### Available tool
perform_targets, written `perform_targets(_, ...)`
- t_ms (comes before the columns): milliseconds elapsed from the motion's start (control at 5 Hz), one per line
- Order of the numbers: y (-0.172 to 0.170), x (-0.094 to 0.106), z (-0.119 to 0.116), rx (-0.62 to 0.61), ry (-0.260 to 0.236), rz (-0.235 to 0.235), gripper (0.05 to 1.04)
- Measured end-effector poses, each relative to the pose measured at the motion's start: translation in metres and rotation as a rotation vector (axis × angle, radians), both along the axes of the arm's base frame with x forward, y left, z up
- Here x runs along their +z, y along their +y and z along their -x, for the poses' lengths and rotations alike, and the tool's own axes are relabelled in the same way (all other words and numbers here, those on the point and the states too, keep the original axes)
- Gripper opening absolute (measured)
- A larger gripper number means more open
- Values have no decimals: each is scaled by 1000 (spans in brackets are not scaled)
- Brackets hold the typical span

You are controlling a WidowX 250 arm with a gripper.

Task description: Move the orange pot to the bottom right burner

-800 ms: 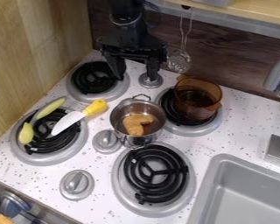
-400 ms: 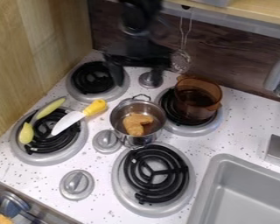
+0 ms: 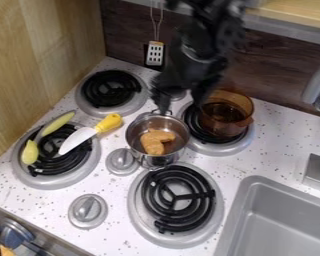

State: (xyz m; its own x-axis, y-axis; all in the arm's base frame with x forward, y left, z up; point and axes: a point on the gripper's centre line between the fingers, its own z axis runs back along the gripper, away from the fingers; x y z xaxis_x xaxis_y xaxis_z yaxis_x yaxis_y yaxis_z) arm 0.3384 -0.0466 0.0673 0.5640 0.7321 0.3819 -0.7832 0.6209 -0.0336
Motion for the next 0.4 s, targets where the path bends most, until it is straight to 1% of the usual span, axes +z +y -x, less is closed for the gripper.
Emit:
perform_targets(200,0,-7,-11,10,-50,29,997)
perform_targets(400,-4,-15,-28,1,-78,49,997)
